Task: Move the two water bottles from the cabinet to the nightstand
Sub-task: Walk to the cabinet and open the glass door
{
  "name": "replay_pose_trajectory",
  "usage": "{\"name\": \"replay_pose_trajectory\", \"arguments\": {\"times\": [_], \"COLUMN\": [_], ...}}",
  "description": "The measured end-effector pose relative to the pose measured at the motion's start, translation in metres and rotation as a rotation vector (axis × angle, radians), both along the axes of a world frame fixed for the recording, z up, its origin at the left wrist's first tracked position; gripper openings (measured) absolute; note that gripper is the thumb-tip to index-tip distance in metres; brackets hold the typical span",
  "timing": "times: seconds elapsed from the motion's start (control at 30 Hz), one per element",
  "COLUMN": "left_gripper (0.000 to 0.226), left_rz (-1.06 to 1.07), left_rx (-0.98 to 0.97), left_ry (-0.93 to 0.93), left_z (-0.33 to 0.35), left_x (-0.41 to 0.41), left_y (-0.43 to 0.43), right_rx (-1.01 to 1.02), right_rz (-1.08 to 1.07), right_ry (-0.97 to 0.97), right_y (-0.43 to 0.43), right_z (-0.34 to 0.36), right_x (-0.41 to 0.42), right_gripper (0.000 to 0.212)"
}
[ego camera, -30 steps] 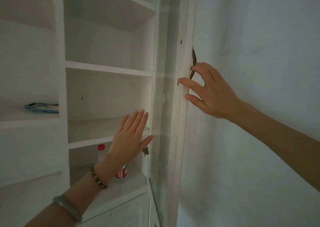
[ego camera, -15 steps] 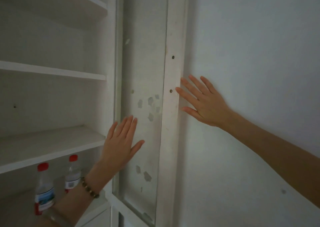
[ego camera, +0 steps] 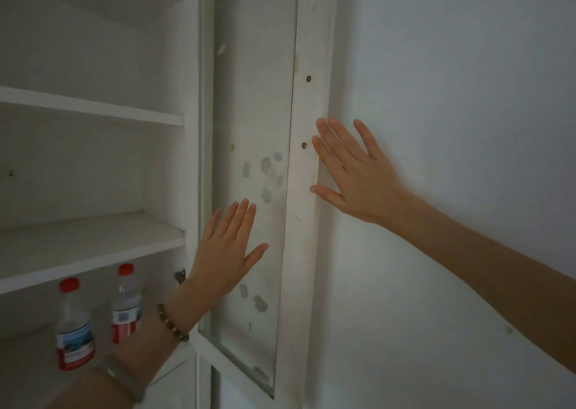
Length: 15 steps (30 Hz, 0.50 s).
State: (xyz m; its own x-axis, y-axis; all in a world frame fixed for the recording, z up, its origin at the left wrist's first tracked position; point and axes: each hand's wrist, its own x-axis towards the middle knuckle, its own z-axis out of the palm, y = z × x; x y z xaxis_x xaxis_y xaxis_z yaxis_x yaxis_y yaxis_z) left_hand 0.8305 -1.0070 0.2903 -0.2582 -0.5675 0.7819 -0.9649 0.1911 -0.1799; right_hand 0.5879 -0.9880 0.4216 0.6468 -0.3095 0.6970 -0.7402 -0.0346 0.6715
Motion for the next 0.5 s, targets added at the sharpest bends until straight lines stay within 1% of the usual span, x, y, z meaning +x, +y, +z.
{"name": "replay_pose_trajectory", "arguments": {"times": [0.07,0.17,0.3,0.5], "left_gripper": [0.070,0.070,0.070,0.071], "left_rz": [0.006,0.025,0.117,0.291], "left_rx": [0.004,0.021,0.041,0.080], "left_ry": [0.003,0.006,0.003,0.018], "left_z": [-0.001,-0.004,-0.015,-0.036], "left_x": [0.003,0.012,0.036,0.081], "left_y": [0.004,0.012,0.027,0.063], "right_rx": [0.024,0.083,0.247,0.520], "right_rz": [0.028,0.133,0.296,0.528], "right_ry": [-0.033,-0.056,-0.066,-0.191], "right_y": [0.007,0.019,0.026,0.032], "right_z": [-0.005,-0.020,-0.052,-0.103], "right_x": [0.009,0.028,0.062,0.128], "right_gripper": [0.072,0.073,0.070,0.067]}}
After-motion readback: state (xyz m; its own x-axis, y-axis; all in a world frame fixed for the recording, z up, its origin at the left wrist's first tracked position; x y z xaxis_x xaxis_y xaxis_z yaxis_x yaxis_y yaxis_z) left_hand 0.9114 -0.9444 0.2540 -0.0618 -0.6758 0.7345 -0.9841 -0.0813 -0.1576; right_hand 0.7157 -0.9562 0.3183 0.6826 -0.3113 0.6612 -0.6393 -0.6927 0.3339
